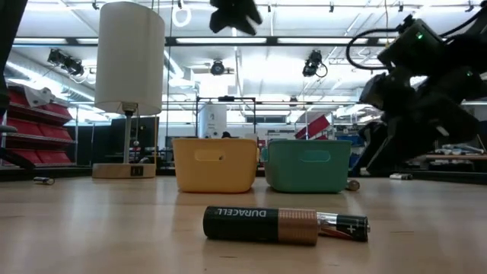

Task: Sort batteries
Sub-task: Put the silver battery into the blue bin

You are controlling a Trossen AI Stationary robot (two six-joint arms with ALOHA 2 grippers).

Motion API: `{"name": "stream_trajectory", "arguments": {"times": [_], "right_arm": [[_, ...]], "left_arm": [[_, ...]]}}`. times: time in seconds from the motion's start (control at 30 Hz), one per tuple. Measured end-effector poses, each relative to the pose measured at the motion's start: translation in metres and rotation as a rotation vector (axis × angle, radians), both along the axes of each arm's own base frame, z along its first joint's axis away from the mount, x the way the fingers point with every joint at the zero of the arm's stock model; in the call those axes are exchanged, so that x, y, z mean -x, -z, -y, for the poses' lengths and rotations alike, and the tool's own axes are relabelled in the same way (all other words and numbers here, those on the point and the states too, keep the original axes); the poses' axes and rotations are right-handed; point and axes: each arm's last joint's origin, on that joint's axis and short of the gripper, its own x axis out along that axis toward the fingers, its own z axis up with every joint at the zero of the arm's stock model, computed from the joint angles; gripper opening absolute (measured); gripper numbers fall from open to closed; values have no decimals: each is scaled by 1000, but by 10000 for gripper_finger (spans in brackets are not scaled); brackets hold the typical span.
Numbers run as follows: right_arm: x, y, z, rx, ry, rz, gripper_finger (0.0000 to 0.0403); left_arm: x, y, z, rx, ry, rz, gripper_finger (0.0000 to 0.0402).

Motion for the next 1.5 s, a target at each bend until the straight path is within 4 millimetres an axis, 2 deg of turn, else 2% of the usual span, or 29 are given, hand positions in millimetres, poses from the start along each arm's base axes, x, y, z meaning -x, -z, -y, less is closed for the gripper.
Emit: {"name": "stream_trajectory", "arguments": {"times": [0.17, 0.43, 0.67, 1.07, 1.23, 1.5], "right_arm": [[2, -19, 0, 7, -7, 111, 196], [8, -47, 0, 2, -4, 289, 196], [8, -55, 0, 31, -29, 350, 196], [-2, -56, 0, 63, -155, 430, 197], [-7, -46, 4, 54, -214, 395, 198], [-29, -42, 7, -4, -168, 336, 203]], "left_arm": [[2, 28, -2, 25, -6, -135, 193], [1, 78, -1, 114, -40, -239, 193], [-3, 100, 4, 215, -2, -227, 193], [-6, 99, 4, 170, 15, -190, 193], [-9, 97, 2, 162, 17, -156, 193], [-9, 97, 2, 165, 18, -157, 193]]}}
